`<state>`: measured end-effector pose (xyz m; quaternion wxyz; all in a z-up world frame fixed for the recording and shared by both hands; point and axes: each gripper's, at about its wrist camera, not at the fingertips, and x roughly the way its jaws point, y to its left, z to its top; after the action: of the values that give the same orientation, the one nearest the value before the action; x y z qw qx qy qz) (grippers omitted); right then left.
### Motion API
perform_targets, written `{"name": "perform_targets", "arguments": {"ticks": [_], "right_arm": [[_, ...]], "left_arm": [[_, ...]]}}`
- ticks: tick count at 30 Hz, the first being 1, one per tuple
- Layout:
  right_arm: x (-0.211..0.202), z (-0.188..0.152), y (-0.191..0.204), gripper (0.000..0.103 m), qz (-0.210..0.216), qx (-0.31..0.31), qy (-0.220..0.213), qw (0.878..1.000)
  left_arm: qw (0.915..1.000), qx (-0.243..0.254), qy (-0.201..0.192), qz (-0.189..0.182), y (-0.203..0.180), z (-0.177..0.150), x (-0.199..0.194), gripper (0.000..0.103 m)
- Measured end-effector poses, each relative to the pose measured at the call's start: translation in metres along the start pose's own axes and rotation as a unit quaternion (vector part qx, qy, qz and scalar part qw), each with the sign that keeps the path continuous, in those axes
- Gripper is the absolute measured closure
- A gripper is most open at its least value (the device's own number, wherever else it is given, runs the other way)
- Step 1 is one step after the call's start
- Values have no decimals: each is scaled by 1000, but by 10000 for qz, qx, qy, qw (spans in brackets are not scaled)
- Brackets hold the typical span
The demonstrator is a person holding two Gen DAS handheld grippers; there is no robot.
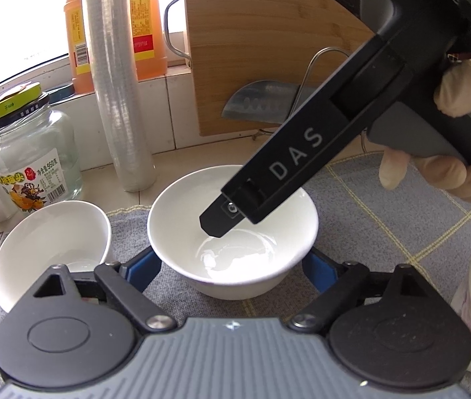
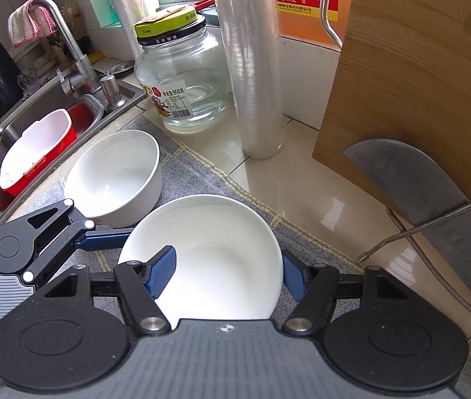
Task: Organize plates and bowls
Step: 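Lift the second bowl with the right gripper and carry it over the first bowl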
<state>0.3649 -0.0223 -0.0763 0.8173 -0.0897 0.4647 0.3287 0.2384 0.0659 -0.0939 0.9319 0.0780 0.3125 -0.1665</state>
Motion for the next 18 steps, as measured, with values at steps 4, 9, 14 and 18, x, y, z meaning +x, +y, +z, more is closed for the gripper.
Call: {"name": "perform_targets", "arguments": {"ticks": [4,9,14,18], "right_arm": [[-1,0,0,31,2,40,-4,10000],[-5,-3,2,31,13,19,-2,10000],[-16,-8,8,31,23,-10,-36,10000],[-29,-14,14,31,35,-8,-88,10000]], "left_arm": [[10000,14,46,3,0,1,0,12],[9999,28,148,-50,-2,1,-4,12],[9996,128,233,-93,-7,5,-16,12],[9992,191,318,-149,-12,6,-26,12]]}}
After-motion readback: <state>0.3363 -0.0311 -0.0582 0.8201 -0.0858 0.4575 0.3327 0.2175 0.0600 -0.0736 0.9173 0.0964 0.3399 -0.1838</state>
